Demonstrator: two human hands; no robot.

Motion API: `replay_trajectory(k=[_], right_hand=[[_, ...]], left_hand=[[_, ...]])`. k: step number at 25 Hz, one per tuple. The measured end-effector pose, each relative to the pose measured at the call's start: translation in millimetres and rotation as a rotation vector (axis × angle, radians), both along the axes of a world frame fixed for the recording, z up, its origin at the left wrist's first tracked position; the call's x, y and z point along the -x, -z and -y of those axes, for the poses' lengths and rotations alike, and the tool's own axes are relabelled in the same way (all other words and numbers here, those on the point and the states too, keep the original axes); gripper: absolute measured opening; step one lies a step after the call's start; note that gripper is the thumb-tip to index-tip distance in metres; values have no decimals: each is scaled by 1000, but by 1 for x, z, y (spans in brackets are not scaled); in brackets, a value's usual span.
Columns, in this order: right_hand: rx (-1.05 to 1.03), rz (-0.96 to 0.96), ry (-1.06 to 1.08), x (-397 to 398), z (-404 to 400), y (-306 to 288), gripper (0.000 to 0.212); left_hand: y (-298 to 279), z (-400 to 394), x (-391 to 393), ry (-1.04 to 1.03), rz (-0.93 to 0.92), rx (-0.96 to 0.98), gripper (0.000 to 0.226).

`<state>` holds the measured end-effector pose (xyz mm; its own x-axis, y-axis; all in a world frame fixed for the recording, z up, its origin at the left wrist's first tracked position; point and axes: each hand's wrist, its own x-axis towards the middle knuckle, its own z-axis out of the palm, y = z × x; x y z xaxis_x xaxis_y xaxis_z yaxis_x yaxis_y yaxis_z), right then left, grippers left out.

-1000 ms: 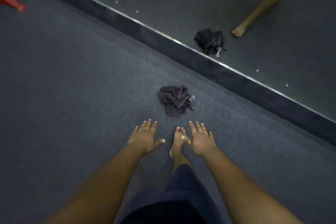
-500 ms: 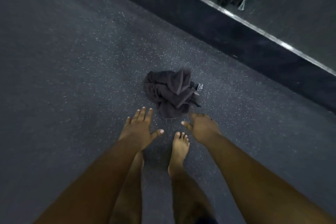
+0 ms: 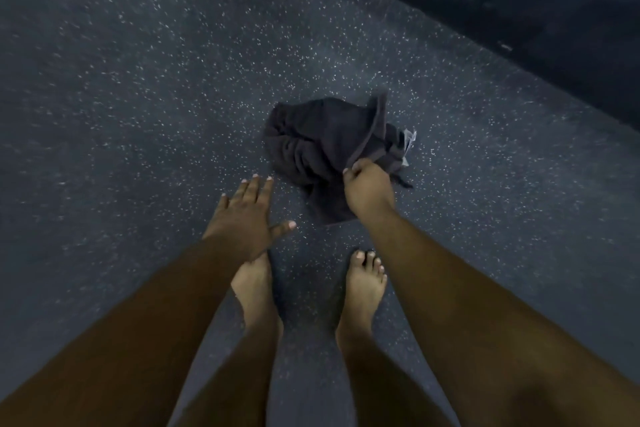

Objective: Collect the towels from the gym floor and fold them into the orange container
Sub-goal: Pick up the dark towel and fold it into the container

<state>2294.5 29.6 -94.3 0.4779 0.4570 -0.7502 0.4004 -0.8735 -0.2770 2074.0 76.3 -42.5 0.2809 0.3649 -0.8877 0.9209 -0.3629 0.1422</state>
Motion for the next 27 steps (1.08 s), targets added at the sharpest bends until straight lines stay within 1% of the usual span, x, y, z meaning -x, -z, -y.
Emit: replay_trajectory(k=[2, 4, 6, 9, 11, 14, 16, 20, 23, 27], right_hand=[[-68, -21, 27, 9, 26, -52, 16], [-110, -28, 44, 9, 54, -121, 20], [-115, -15, 7, 5, 78, -187, 20], [-115, 39, -9, 1, 100, -311, 17], [-175, 60, 47, 7, 123, -391, 19], [-230, 89, 133, 25, 166, -485, 15], [-245, 156, 219, 41, 193, -533, 15], [-253, 319, 496, 79, 262, -616, 18], [-241, 429, 693, 108, 322, -653, 18], [-159, 567, 926, 154, 427, -690, 16]], left_hand=[[-44, 5, 3, 7, 2, 1, 98], [-105, 6, 0, 29, 9, 3, 98], [-168, 9, -8, 64, 18, 25, 98], [-287, 10, -23, 125, 78, -17, 97], [-363, 18, -29, 198, 135, -39, 96], [-446, 29, -42, 379, 200, -63, 98], [-487, 37, -52, 542, 228, -72, 98], [-560, 73, -66, 885, 306, -82, 99], [-594, 112, -79, 1085, 321, -103, 99], [-627, 207, -106, 1347, 401, -117, 101]])
